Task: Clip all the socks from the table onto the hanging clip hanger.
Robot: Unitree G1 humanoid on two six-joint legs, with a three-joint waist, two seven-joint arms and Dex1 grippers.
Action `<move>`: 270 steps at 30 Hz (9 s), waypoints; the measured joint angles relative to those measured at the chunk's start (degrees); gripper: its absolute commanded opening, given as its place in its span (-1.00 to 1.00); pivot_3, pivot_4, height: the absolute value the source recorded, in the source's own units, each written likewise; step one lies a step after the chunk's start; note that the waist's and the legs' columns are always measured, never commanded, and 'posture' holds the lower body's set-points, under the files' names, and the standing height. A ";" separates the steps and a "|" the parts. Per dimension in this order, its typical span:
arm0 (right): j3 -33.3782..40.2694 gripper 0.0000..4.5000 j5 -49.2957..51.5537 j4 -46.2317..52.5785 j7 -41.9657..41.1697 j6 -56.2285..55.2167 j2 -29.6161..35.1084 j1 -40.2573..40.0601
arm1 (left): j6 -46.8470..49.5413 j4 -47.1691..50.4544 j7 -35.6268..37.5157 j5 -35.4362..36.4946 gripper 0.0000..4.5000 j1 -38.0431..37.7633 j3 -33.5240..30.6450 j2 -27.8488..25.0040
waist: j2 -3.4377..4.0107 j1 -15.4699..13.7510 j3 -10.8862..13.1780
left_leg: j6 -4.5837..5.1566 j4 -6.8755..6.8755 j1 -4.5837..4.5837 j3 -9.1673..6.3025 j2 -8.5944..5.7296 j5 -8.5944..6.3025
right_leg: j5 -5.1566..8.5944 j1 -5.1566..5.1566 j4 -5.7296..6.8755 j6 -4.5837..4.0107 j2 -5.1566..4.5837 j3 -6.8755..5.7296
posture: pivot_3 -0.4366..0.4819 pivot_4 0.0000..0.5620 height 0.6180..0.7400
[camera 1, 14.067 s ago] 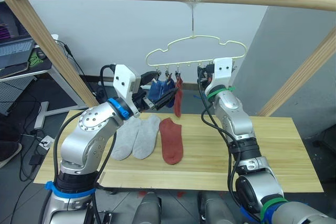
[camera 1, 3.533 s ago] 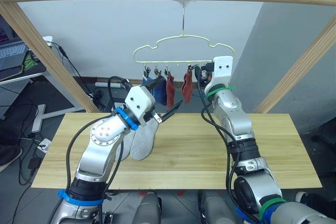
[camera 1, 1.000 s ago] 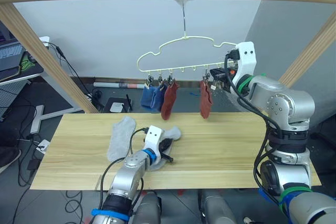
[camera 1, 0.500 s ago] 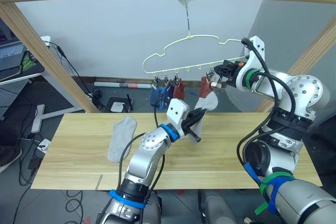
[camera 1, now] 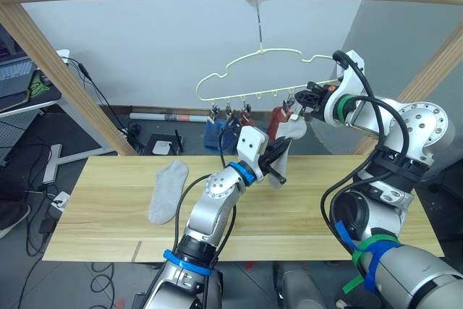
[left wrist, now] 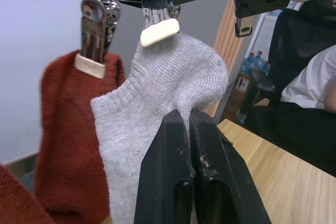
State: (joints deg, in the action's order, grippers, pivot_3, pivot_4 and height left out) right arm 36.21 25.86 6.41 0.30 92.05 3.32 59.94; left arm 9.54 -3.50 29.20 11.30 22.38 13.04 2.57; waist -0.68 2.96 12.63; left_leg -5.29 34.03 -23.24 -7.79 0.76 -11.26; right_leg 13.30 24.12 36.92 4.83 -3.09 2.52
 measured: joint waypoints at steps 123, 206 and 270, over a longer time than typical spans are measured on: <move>-33.58 -0.98 -22.55 -16.62 -1.38 -75.20 1.30 -20.61 | 23.72 27.77 5.20 20.38 0.79 6.52 -11.29 -24.97 | -0.02 -1.13 0.01 | -0.02 0.00 0.18 0.06 0.04 0.02 | -0.12 -0.04 0.10 -0.10 0.04 0.11 | 0.17 -0.31 1.00; 5.97 -1.00 1.78 0.22 10.04 -3.09 -1.87 0.07 | 11.35 -3.37 2.36 3.96 -0.99 4.27 -1.63 -0.81 | 0.00 -0.77 -0.02 | 0.03 0.04 0.05 -0.01 -0.02 0.02 | -0.04 -0.05 0.04 -0.04 0.00 0.00 | -0.22 -0.29 1.00; -22.00 1.00 1.63 18.69 -25.79 -27.70 26.16 -46.69 | 22.98 5.34 6.06 14.14 1.00 -6.07 -13.96 -19.09 | 0.05 2.07 0.03 | 0.02 -0.04 0.15 0.09 0.03 0.02 | 0.08 0.00 0.02 -0.02 0.01 0.09 | 0.01 -0.37 1.00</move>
State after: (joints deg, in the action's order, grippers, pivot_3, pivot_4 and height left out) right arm 14.21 27.49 25.09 -25.49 64.35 29.48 13.25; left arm 32.52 1.84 35.26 25.45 16.30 -0.91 -16.52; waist -0.63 5.02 12.66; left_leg -5.27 34.00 -23.09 -7.70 0.79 -11.24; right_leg 13.38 24.12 36.94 4.81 -3.08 2.61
